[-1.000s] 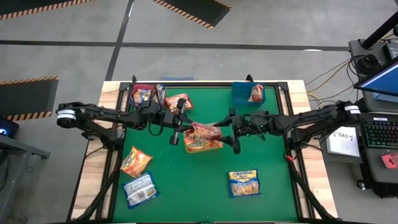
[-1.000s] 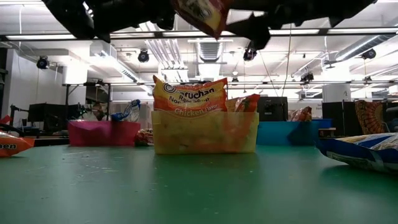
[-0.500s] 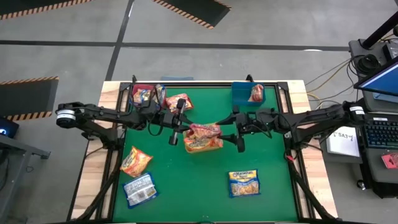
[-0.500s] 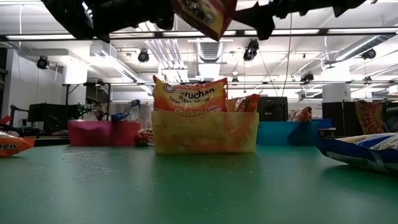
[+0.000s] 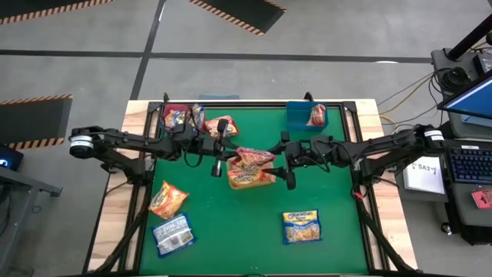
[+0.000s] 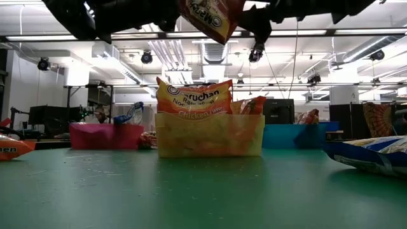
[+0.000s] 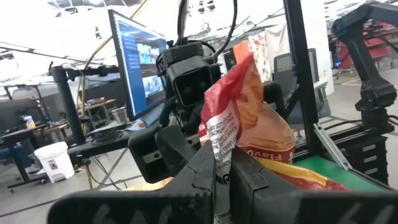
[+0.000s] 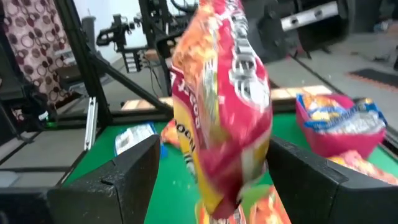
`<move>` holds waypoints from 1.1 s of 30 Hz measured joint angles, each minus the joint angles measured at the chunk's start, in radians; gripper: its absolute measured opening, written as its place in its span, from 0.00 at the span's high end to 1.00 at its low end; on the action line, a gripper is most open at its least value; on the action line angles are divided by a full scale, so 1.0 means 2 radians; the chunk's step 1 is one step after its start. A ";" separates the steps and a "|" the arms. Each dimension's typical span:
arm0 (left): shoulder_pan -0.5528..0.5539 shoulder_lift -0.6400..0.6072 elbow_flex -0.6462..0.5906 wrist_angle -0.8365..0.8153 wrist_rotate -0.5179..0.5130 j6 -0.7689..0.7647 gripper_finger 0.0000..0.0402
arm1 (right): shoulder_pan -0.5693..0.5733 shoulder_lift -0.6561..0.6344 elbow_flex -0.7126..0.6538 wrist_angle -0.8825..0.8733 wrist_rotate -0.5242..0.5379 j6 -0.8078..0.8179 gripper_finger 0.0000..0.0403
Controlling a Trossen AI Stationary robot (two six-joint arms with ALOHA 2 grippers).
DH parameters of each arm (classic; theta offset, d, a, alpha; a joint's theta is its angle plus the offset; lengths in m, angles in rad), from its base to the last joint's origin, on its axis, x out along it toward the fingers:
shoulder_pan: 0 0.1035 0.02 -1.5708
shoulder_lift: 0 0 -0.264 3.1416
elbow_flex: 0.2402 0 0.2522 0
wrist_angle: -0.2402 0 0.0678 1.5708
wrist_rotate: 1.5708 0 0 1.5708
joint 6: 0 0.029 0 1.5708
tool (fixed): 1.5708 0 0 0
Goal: Sort Maruchan noodles
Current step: Put the red noodle pack into the blue bin
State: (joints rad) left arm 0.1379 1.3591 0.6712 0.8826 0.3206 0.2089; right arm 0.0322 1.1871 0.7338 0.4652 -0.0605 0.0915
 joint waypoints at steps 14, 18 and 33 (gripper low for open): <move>0.000 0.003 0.000 0.002 0.000 -0.004 1.00 | -0.004 0.062 0.036 0.043 0.003 -0.014 0.66; 0.000 0.003 0.000 0.002 0.000 -0.017 0.97 | -0.004 0.058 0.041 0.026 0.004 -0.008 0.83; 0.001 -0.100 0.000 -0.181 -0.047 0.021 0.64 | -0.022 0.026 0.067 -0.110 0.032 0.038 0.90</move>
State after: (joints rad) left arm 0.1406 1.1588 0.6716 0.5208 0.2271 0.2509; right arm -0.0108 1.2394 0.8671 0.2450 0.0037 0.1677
